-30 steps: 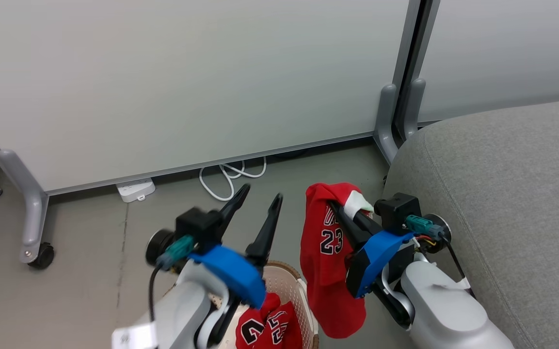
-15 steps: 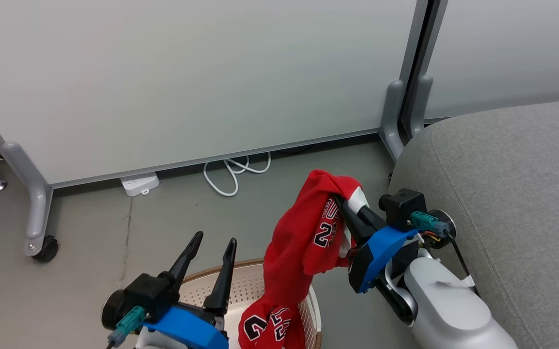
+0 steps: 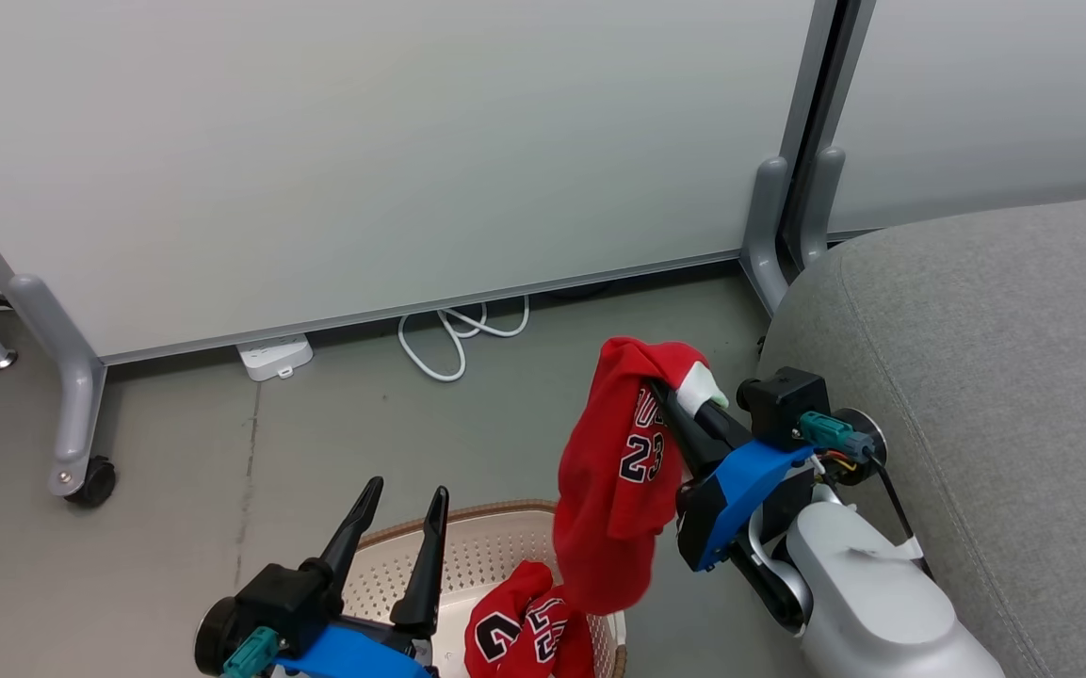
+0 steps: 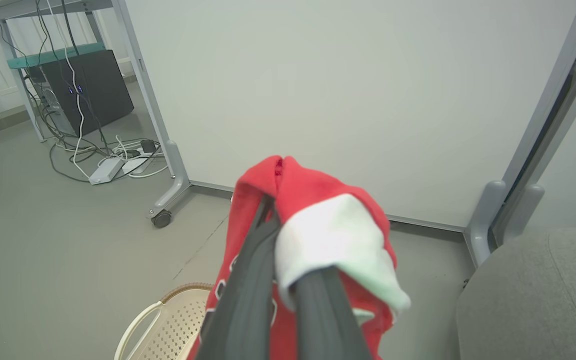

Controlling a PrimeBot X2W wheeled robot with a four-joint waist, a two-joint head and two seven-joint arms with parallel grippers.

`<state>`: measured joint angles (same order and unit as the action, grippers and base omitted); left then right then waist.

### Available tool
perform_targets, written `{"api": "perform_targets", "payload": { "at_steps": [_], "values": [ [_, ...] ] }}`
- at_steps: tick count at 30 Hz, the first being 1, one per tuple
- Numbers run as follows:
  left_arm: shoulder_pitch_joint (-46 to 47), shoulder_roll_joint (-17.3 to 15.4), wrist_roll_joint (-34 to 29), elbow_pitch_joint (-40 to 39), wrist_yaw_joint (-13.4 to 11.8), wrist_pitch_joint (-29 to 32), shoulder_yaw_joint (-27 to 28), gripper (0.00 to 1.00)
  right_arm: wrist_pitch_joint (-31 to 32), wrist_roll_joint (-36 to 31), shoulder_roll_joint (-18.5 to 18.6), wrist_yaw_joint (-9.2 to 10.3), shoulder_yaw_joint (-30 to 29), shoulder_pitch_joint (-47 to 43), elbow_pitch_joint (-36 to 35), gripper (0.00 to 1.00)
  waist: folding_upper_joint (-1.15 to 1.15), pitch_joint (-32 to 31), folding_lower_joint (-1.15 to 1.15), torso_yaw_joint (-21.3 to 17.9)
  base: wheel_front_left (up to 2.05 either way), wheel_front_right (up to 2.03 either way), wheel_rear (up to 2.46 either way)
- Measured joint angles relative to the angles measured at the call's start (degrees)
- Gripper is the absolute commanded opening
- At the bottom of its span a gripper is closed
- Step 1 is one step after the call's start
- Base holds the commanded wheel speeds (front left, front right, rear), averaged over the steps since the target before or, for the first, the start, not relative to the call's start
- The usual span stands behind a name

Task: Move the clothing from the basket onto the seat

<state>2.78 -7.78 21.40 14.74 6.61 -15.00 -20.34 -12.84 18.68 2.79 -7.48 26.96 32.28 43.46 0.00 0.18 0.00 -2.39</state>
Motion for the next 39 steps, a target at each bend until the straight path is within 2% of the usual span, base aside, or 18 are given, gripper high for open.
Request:
{"api": "perform_targets", "payload": {
  "at_steps": [10, 39],
  "values": [
    [0.00, 1.10, -1.41, 0.70, 0.52, 0.00, 1.36, 1.00, 0.41, -0.18, 0.00, 0.00, 0.02, -0.27, -0.74, 0.00, 0.00, 0.42, 0.00, -2.04, 0.00, 0.00, 0.00],
    [2.25, 0.32, -1.89, -0.31, 0.79, 0.00, 0.93, 1.00, 0.40, -2.33, 0.04, 0.00, -2.38, 0.00, -2.12, 0.00, 0.00, 4.47, 0.00, -25.69, 0.00, 0.00, 0.00]
  ]
}}
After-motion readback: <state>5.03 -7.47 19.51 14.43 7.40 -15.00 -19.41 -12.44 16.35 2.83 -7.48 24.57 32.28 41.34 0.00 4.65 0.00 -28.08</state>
